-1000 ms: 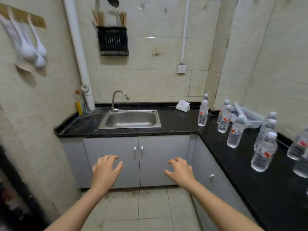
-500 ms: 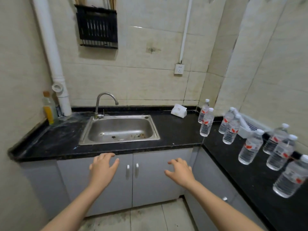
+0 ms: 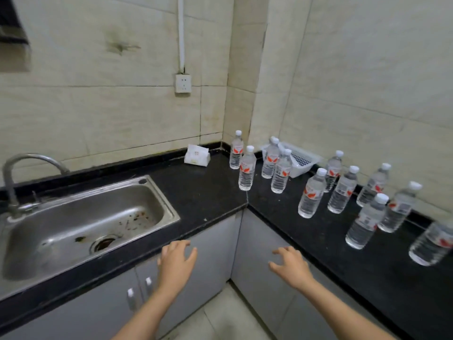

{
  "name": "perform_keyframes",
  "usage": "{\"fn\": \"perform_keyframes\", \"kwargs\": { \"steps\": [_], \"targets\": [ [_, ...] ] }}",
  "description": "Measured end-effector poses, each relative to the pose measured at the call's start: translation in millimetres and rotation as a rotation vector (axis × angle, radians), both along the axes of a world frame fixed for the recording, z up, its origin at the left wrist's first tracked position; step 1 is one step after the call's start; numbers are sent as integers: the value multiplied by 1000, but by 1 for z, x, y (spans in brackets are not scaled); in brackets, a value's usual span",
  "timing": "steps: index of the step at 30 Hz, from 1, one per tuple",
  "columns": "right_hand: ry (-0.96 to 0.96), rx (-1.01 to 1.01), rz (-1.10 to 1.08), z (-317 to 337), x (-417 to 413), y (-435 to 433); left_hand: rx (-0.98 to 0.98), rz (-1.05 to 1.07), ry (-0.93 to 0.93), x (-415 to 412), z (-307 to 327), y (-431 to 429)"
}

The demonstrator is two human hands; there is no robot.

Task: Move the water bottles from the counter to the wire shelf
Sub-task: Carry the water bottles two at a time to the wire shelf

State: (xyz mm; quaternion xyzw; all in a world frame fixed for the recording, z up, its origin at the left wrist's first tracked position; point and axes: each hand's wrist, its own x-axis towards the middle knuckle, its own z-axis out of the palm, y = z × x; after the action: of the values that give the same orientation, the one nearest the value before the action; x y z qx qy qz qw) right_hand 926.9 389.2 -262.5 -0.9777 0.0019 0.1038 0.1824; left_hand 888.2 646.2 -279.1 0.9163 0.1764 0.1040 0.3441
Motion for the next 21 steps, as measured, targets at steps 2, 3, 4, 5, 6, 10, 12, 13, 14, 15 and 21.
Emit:
{"fn": "perform_keyframes", "kwargs": {
  "steps": [2, 3, 4, 5, 6, 10, 12, 13, 14, 15, 21],
  "targets": [
    [-16, 43, -54, -7, 23, -15, 10, -40, -2, 32, 0, -14],
    [-26, 73, -75, -11, 38, -21, 19, -56, -3, 50, 1, -21],
    [-38, 101, -88, -14, 53, -25, 29, -68, -1, 69, 2, -28],
    [-50, 127, -96, -16, 70, -28, 37, -77, 4, 87, 3, -35],
    [-63, 156, -99, -18, 88, -30, 43, -84, 8, 105, 4, -40],
    [-84, 234, -81, -18, 160, -26, 35, -58, 23, 172, 7, -51],
    [-88, 254, -55, -18, 192, -22, 16, -25, 29, 200, 7, -55],
    [-92, 258, -42, -17, 208, -20, 12, -15, 38, 211, 6, -56],
    [-94, 263, -30, -18, 221, -18, 9, -8, 50, 221, 4, -58],
    [-93, 272, -19, -18, 233, -15, 5, 0, 66, 229, 1, -58],
    [-69, 428, -15, -31, 285, 14, -41, 78, 112, 270, -12, -49]
  ]
}}
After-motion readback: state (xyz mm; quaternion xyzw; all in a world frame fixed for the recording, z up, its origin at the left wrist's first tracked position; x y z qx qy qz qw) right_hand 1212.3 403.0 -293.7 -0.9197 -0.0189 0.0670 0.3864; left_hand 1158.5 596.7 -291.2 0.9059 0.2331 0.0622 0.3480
